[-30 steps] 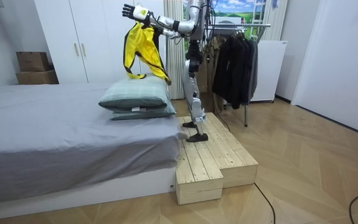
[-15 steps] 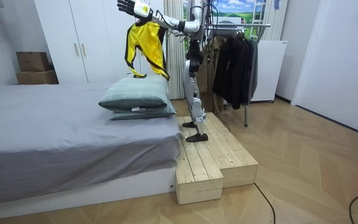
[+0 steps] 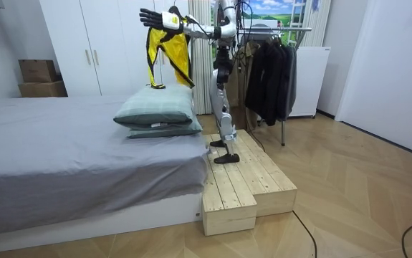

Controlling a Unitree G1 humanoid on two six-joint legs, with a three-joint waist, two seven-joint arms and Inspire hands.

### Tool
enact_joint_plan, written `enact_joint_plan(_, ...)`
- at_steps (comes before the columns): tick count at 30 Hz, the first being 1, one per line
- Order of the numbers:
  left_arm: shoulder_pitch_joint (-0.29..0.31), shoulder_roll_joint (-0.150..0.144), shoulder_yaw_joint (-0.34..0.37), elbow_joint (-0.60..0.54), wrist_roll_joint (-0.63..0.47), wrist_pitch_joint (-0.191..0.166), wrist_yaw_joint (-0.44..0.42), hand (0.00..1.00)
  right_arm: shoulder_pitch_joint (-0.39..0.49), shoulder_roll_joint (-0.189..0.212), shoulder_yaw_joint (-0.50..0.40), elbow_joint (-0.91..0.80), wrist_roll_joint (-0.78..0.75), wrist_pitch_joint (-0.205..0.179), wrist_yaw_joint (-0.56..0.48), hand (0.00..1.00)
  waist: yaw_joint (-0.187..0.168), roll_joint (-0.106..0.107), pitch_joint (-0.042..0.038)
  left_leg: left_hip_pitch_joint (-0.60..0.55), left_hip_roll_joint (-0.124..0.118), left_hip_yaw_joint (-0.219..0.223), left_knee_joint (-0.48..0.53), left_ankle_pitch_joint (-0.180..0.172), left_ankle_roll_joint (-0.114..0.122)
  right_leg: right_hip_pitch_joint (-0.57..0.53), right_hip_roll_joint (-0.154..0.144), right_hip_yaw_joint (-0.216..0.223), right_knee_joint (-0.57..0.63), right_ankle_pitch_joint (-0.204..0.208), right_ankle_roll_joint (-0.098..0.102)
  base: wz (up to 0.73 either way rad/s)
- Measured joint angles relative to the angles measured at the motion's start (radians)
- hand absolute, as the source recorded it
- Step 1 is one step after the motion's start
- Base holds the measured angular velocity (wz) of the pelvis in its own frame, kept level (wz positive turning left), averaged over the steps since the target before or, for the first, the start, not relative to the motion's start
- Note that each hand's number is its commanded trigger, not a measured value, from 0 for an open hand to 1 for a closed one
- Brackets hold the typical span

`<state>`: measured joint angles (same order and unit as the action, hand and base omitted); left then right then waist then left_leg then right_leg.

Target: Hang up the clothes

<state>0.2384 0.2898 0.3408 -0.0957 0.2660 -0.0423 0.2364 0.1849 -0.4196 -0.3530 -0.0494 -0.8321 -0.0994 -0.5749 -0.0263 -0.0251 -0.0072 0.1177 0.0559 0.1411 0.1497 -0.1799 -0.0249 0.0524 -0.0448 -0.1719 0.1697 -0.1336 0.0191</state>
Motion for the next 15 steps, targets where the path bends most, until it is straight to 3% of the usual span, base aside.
enact_joint_plan(10,0.119,-0.012,0.013,0.195,-0.004,0.000,0.000,0.00,0.116,0.000,-0.032,-0.024,0.003,0.004,0.023,1.00,0.006,0.003,0.0059,0.009,0.000,-0.001,-0.023,-0.001,0.000,-0.002,0.003,0.003,0.001,-0.004,0.002,0.00)
enact_joint_plan(15,0.185,-0.034,0.018,0.414,-0.122,-0.007,0.024,0.00,0.141,0.003,-0.043,-0.044,0.057,0.010,0.024,1.00,0.007,0.010,0.0058,0.017,0.001,0.017,-0.024,-0.002,0.000,-0.002,0.005,0.018,0.001,-0.004,0.002,-0.10)
